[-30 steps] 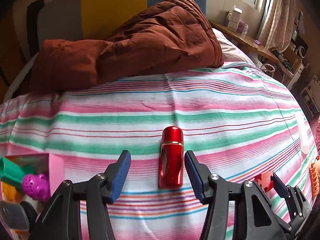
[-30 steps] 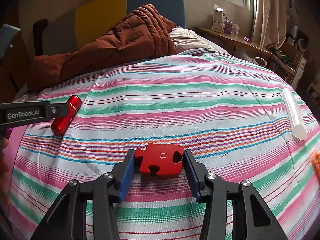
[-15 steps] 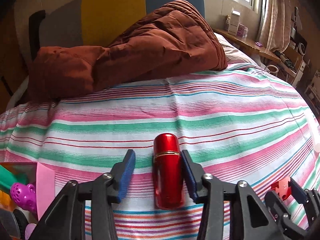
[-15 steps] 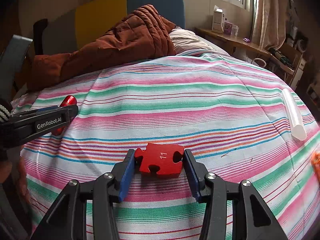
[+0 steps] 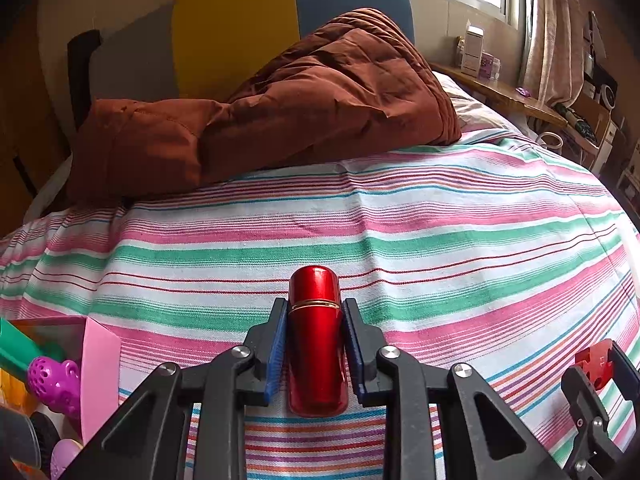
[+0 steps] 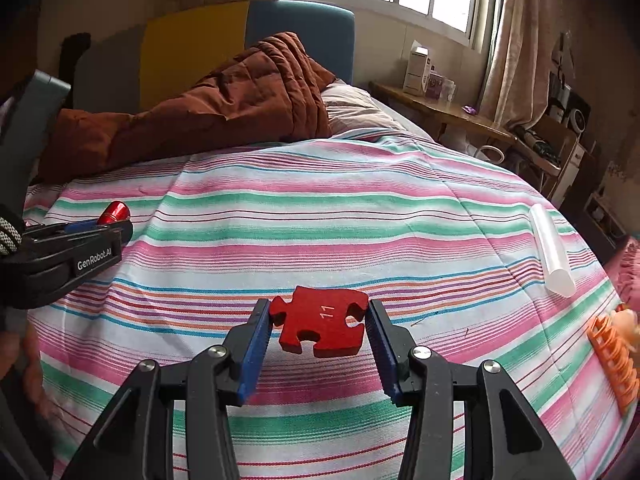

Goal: Organize rigid objects
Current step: 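Grasp the red lipstick cylinder with the left gripper while the right holds the puzzle piece, then carry the red lipstick into the tray and open the left gripper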

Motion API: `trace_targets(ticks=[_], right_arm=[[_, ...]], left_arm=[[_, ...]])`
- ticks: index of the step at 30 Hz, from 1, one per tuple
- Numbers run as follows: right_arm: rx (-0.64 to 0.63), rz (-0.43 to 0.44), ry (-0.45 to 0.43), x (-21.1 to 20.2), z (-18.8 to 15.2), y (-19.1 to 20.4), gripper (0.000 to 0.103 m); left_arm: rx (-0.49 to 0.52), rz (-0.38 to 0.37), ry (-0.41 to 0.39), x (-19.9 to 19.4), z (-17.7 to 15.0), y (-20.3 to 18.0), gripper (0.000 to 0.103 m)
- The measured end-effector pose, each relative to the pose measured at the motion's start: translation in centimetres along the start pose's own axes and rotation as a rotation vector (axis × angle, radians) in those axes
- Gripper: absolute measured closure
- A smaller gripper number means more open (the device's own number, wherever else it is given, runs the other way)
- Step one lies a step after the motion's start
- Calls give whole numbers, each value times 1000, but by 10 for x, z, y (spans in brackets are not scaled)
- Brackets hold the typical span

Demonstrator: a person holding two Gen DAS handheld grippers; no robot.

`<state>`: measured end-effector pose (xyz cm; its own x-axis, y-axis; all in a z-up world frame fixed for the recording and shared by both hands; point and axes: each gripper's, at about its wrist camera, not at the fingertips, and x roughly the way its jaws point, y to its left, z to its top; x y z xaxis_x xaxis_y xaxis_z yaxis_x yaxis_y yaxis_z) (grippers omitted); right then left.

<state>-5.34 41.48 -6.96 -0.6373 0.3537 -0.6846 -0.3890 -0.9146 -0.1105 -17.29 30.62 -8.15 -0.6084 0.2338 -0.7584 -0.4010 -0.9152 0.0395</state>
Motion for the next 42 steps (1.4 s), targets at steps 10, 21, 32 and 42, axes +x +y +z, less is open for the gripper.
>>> trace_targets(ticks=[10,21,32,42], right_arm=[[5,-14,-3,1,0,-1,55],[7,-25,-12,-1,-1,-2,55],[8,-33,-6,0,-1,-2,55],[-4,-41,-21,-4,-1,-1,55]], left_arm=[[19,25,-17,-8,-7,-3,77],[11,22,-72,-39,-22,-2,77],[-154,-153,-63,-107,-57,24,77],[-246,-235,-63,-168,-100,66,77]])
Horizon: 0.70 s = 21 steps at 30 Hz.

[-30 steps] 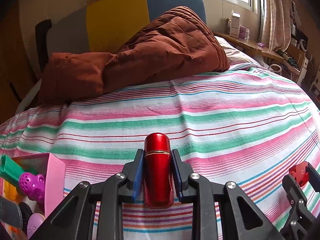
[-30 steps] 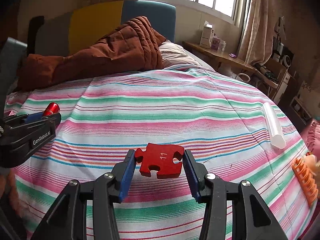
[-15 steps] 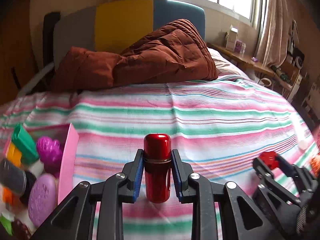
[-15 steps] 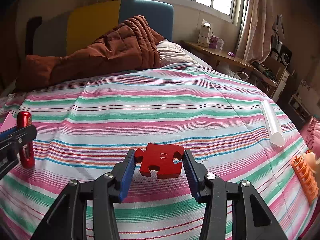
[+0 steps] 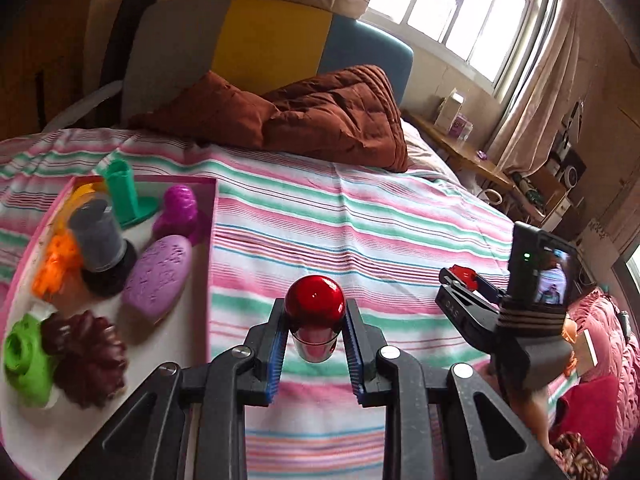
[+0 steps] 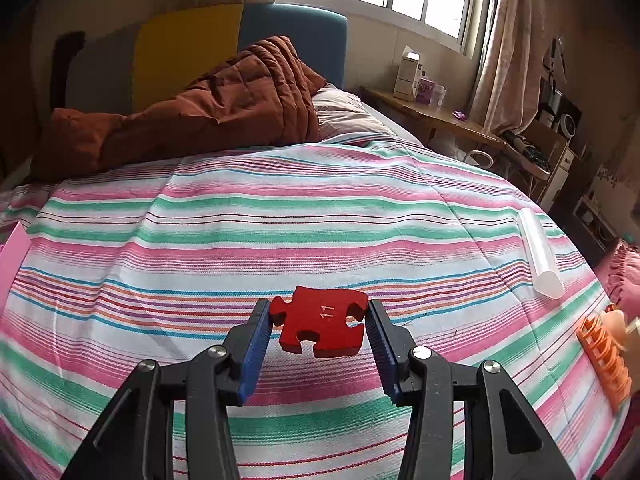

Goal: Organize rigid objects
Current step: 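Carry the red lipstick into the tray and open the left gripper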

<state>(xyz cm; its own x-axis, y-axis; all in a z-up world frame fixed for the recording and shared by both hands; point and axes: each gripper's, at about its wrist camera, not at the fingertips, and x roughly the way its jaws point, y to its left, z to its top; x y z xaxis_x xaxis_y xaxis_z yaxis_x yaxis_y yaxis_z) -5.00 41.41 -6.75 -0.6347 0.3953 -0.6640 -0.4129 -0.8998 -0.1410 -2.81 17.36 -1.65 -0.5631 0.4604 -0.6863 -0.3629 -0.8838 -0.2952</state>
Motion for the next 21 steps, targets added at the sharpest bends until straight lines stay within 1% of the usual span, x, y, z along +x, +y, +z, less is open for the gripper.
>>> trace_targets(ticks=[3,6,8,10,13,15,18,20,21], right_arm=[[-6,-4,-6,-2,0,1,55],[-14,-10,-11,-3,0,3,55],[-19,-13,-16,-4,0,3,55],[-27,-16,-22,-5,0,5,55],[-44,-22,-27,-6,0,8,55],[-56,-25,-28,-6,0,10,55],[-65,-29,-34,-7,0,12,55],[-67,-31,-34,-7,0,12,55],[-68,-32,-31,-6,0,12,55]], left_arm=[[-7,-21,-17,-24,-6,12,77],[8,-3,-19,-44,-14,26,77],[7,19,-5,-51,-20,38,77],[-18,29,15,-54,-25,52,77],[-46,51,66,-47,-29,68,77],[-64,45,99,-41,-31,74,77],[-41,53,110,-36,-32,75,76],[-19,52,106,-36,-30,72,71],[-8,55,93,-37,-29,69,67]])
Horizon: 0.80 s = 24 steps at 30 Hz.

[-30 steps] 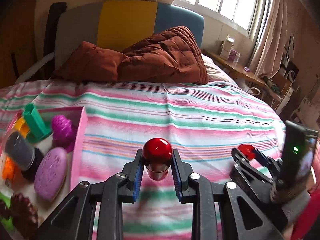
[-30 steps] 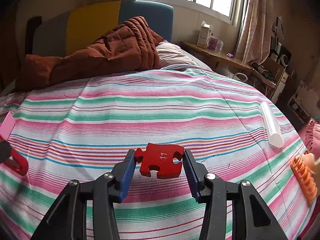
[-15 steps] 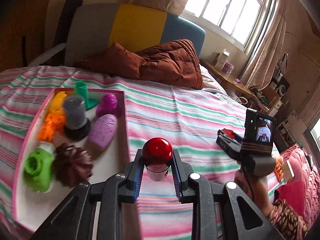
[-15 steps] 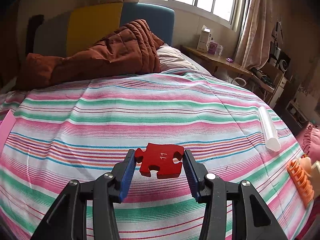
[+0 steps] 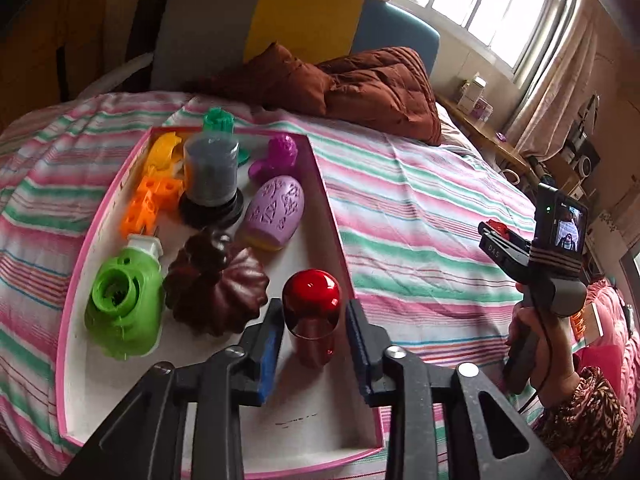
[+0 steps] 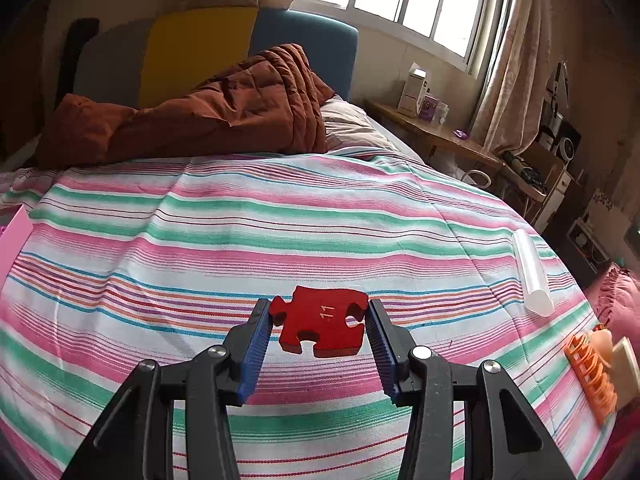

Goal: Organize rigid objects
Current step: 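Carry the red lipstick into the tray and open the left gripper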

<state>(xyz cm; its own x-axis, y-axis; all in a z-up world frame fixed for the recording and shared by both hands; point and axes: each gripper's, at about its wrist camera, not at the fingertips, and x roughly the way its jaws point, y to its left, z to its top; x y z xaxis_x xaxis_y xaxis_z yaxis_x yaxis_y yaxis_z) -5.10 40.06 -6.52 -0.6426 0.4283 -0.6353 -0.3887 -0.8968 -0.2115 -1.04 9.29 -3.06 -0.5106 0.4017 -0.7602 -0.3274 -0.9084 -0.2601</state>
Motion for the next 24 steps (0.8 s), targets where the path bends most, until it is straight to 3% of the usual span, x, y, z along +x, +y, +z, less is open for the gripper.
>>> trace_targets(ticks=[1,11,24], right_arm=[[0,0,2,0,0,0,55],[2,12,-2,-1,0,-1,55],[-10,173,-48,-39,-10,3,55]], left_arm=[[11,0,-10,-1,2,-2,62],[28,9,-58,-13,3,0,62],[-32,23,-152,-45,-10,29,62]])
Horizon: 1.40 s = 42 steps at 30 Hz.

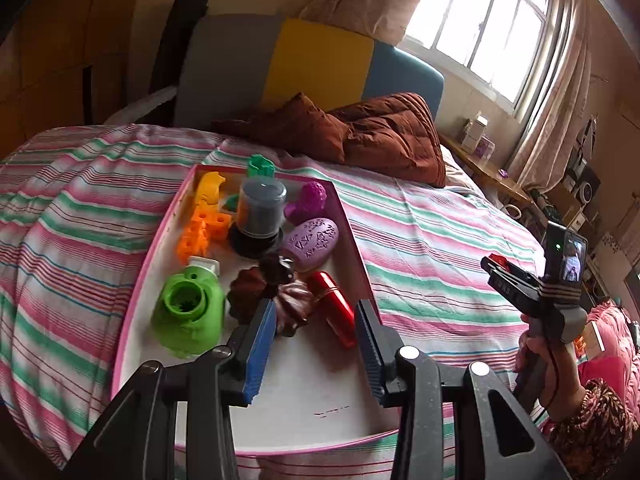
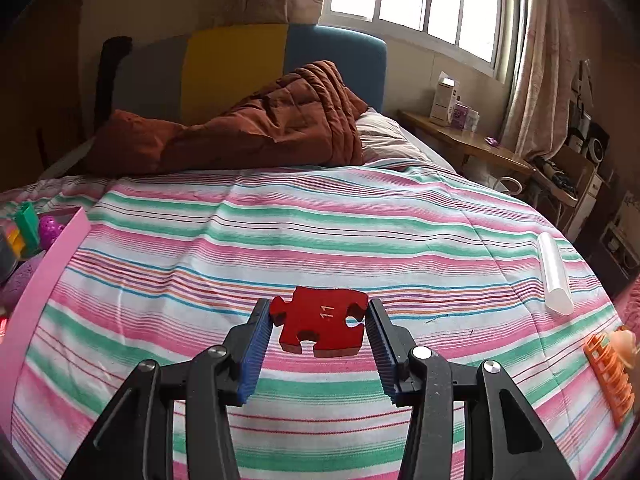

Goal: Organize rigid objects
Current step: 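Carry the red lipstick into the tray and open the left gripper, then carry the red puzzle piece into the tray and open the right gripper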

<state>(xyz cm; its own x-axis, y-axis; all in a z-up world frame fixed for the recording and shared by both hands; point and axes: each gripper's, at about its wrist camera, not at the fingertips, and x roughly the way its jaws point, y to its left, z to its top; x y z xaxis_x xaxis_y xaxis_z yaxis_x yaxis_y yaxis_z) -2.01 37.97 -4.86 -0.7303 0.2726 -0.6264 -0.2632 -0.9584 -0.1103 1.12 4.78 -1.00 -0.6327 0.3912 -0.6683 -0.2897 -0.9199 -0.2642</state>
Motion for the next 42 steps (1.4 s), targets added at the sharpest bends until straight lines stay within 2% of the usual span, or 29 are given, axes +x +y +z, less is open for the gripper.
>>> trace_targets(ticks=[4,10,17,21,24,29,32,35,42], right_arm=[[-19,75,-4,-21,-7,15,55],[-63,205,-3,-55,-20,50,55],[-136,423,5,-104,-29,106,55],[-214,554,16,-129,-33,147,55],[-241,613,50,-133,-35,174,55],[-249,615,126,-126,-39,206,55],[-237,619,178,-121,-42,218,55],[-265,602,184,-121,-47,231,55],[-301,569,189,-125,-54,248,55]], left_arm=[[-16,-14,-13,-7,0,12,62],[-50,18,-24,-18,0,31,62],[-125,167,-39,-33,2,59,62],[-160,221,-39,-38,3,72,62],[-173,247,-38,-41,2,78,62],[-177,266,-36,-46,2,82,62],[-160,318,-37,-47,2,82,62],[-157,367,-28,-46,3,82,62],[-154,423,-33,-50,3,88,62]])
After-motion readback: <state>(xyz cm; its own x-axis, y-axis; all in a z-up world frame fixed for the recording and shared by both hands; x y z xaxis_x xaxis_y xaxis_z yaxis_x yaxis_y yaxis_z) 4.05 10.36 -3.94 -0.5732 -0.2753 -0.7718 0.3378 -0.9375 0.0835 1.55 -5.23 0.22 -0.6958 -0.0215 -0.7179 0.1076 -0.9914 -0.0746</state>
